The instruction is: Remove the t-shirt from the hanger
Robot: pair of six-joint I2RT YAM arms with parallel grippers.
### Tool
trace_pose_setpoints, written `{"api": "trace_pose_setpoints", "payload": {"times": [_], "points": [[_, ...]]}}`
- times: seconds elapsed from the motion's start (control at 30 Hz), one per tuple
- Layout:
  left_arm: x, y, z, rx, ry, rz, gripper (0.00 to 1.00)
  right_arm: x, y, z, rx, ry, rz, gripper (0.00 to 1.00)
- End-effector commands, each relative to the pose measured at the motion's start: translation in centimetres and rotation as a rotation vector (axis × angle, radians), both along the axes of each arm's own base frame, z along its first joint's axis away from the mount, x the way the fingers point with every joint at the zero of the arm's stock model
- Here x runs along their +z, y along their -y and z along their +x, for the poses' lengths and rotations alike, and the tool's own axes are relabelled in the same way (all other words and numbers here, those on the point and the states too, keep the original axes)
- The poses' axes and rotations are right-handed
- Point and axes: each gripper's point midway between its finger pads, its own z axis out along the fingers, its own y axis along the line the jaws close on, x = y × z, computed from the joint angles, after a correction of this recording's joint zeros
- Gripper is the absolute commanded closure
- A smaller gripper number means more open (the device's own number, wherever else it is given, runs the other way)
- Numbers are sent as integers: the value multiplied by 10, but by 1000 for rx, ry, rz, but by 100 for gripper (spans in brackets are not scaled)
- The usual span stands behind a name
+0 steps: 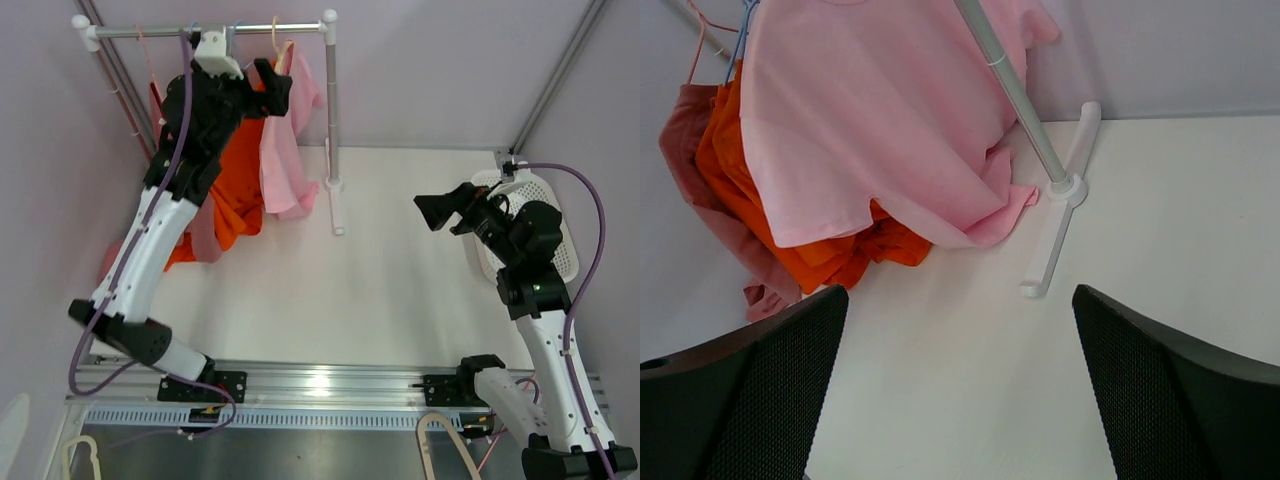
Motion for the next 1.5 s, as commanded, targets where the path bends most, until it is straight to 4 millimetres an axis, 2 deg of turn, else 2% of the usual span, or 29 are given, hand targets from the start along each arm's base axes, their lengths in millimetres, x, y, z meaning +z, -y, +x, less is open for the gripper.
{"api": "trace_pose_setpoints", "payload": {"times": [0.0,0.03,0.17,0.27,0.3,0.33,0.5,0.6,0.77,1.03,1.13,1.17,1.23,1.27,1.33,1.37,1.4,1.43,1.47], "points": [[50,-7,16,55,125,13,0,32,1,-8,-2,84,-4,1],[59,-3,28,63,145,21,1,32,1,-8,-2,83,-5,0],[56,14,61,46,170,44,1,33,-1,-8,10,79,-9,0],[48,22,86,57,163,30,2,32,-2,-5,10,70,-5,1],[51,21,90,64,172,21,4,30,-2,-4,9,64,-6,1],[39,26,101,64,151,24,7,30,-1,-2,3,62,-9,1],[29,27,117,93,152,17,13,31,1,2,-13,66,-16,1],[24,21,123,135,153,27,13,29,0,6,-13,63,-16,0],[27,8,133,209,195,55,18,29,-3,9,1,68,-10,1],[1,-1,161,228,171,57,24,27,-8,7,36,67,-9,1],[-1,-5,167,224,171,47,26,29,-8,4,40,76,-7,0],[-1,-5,169,222,172,43,30,28,-7,5,32,74,-9,0],[-5,-7,173,207,162,39,46,29,-6,5,27,75,-7,0],[-6,-8,174,205,159,34,58,30,-6,5,27,78,-6,0],[-8,-10,177,190,156,23,69,29,-6,5,27,76,-4,1],[-7,-10,177,180,158,20,84,29,-7,5,29,76,-4,1],[-5,-11,177,171,165,13,92,29,-7,6,27,78,-4,0],[-5,-12,177,170,165,12,98,27,-6,7,24,72,-4,1],[-4,-14,177,166,166,10,99,27,-7,7,27,72,-2,1]]}}
